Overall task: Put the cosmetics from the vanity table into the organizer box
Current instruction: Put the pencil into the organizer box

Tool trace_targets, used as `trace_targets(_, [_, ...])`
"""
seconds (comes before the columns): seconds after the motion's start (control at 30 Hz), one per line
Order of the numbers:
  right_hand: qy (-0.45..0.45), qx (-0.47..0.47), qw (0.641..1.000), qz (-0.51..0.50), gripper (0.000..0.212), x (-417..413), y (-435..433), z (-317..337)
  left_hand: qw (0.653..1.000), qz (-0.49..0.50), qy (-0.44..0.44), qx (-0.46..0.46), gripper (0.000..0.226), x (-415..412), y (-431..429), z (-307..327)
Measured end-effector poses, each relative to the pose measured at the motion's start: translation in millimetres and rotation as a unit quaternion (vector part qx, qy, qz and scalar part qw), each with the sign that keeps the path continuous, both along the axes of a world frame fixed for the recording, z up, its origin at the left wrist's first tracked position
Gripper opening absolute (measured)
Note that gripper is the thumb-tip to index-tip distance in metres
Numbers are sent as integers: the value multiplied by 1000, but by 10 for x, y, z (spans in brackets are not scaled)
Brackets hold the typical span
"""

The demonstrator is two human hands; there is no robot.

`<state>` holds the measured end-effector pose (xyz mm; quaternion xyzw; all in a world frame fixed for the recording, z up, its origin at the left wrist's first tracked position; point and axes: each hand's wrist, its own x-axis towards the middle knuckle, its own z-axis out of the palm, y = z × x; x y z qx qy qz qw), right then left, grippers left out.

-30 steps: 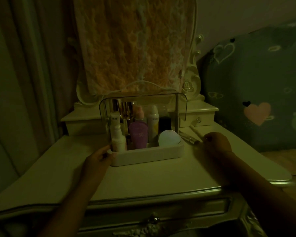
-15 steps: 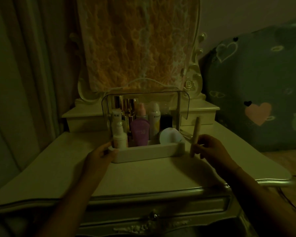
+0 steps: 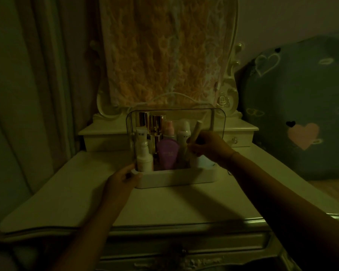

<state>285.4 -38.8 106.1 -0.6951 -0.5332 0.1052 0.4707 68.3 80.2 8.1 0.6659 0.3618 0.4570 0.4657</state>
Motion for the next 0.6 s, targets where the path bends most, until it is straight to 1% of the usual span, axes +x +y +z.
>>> trace_targets(0.13, [-22, -14, 999, -20, 23, 43, 108, -9, 1000, -5, 2, -4, 44, -2, -3, 0])
trace_targets(0.4, [-68, -75, 994, -42, 22, 21, 265, -31, 1000, -4, 0, -5, 46, -10, -8, 8])
trace_targets(0.6, [-106, -88, 989, -47, 20, -18, 340, -10, 1000, -8, -4, -5, 46, -11, -3, 5])
